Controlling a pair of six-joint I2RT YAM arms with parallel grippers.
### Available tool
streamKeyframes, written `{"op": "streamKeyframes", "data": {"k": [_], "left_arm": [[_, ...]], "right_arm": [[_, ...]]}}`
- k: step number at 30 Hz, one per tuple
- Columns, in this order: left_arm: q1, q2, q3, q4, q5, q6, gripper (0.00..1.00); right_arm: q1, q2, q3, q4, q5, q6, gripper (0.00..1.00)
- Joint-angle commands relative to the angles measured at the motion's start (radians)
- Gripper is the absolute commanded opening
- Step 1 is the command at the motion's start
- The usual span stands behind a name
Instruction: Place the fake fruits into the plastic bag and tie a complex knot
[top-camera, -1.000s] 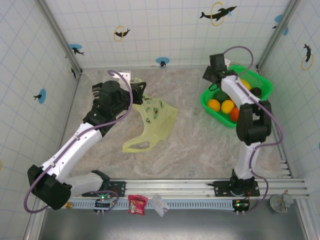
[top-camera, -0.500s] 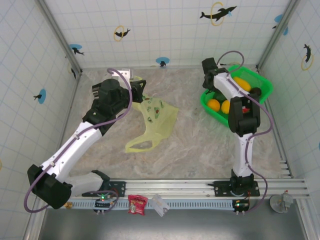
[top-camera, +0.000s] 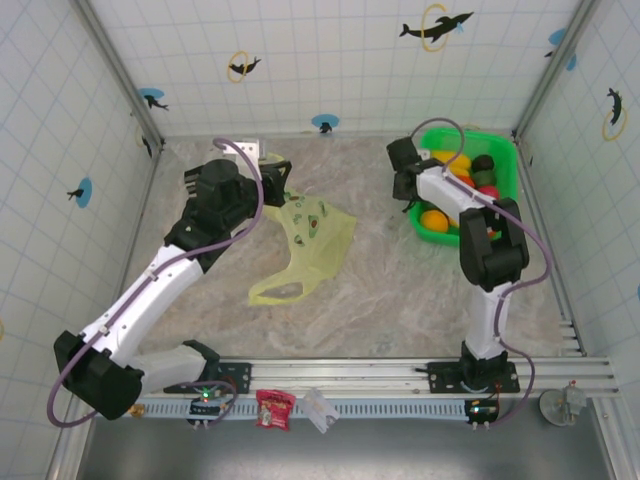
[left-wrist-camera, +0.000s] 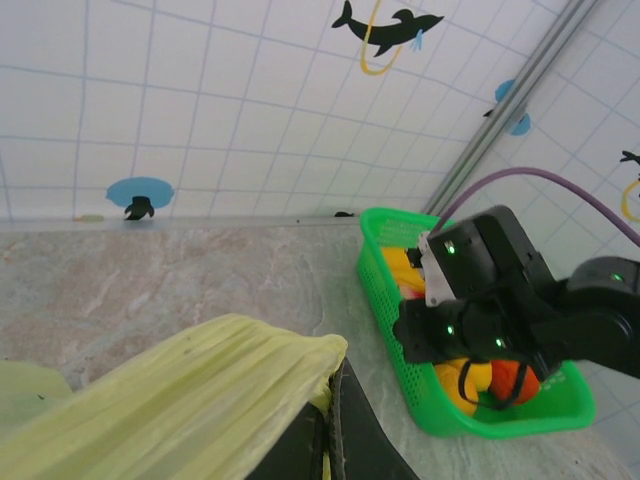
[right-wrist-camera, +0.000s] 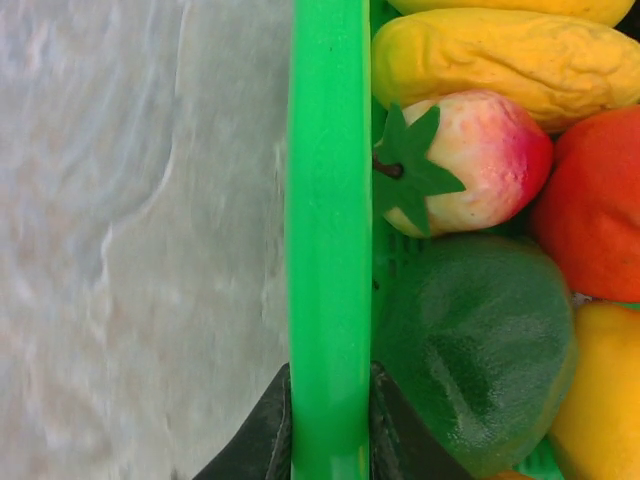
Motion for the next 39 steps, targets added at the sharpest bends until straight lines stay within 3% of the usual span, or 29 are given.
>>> {"op": "streamKeyframes", "data": {"k": [1,7,8,11,13,16,18,24,30,35,37,39], "left_arm": [[0.002,-0.023,-0.014,0.007,-0.007,-0.011,0.0],[0.002,-0.029,-0.014,0.005,0.002,-0.015,0.0],[0.003,-0.027,-0.014,0.004,0.003,-0.017,0.0],[0.002,-0.012,-0.011,0.007,0.023,-0.031,0.0],[0.002,-0.001,-0.001,0.009,0.046,-0.039,0.0],[0.002,0.015,0.017,0.003,0.071,-0.046,0.0],[0.002,0.02,0.025,-0.005,0.078,-0.047,0.0],[0.002,0.009,0.02,-0.007,0.109,-0.04,0.0],[0.002,-0.01,0.022,-0.013,0.1,-0.041,0.0],[0.003,-0.022,0.036,-0.025,0.096,-0.041,0.0],[0.002,-0.028,0.046,-0.035,0.102,-0.03,0.0],[0.002,-0.04,0.058,-0.052,0.11,-0.003,0.0]], "right_arm": [[0.023,-0.119,-0.147,0.0,0.015,-0.022,0.06],[0.06,-0.324,-0.415,0.021,0.004,-0.031,0.09],[0.064,-0.37,-0.457,0.029,0.004,-0.031,0.17],[0.066,-0.486,-0.516,0.042,-0.027,-0.054,0.57],[0.072,-0.556,-0.514,0.067,-0.074,-0.096,0.69],[0.125,-0.625,-0.468,0.109,-0.098,-0.163,0.79],[0.172,-0.631,-0.416,0.116,-0.127,-0.19,0.8],[0.347,-0.572,-0.312,0.257,-0.551,-0.209,0.78],[0.476,-0.451,-0.222,0.416,-0.691,-0.13,0.96],[0.54,-0.374,-0.18,0.402,-0.64,-0.173,0.96],[0.548,-0.361,-0.18,0.363,-0.559,-0.209,0.9],[0.54,-0.374,-0.196,0.335,-0.462,-0.234,0.77]]}}
